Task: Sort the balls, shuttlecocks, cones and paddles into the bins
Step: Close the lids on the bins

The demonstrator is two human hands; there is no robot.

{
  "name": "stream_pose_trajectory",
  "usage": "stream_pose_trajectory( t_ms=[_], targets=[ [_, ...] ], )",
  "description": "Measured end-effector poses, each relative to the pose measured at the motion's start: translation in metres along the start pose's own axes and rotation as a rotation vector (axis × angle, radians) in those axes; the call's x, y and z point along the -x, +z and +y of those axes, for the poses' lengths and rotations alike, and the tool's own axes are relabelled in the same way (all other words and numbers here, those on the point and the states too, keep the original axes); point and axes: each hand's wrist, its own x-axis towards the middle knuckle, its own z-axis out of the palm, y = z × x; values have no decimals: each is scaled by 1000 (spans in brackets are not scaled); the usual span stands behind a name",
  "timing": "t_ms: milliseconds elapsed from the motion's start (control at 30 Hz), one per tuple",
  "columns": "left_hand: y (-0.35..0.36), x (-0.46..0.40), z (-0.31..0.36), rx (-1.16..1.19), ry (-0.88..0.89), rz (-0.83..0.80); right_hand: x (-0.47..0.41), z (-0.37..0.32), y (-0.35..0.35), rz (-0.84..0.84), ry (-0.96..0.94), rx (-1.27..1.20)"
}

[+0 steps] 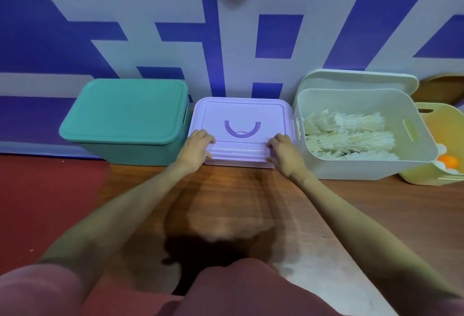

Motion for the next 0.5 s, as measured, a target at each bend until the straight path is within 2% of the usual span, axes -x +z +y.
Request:
stream_pose_trajectory(
  t_ms=[500],
  targets=[
    [8, 6, -12, -35, 83, 1, 14, -3, 17, 116, 26, 43]
  ],
)
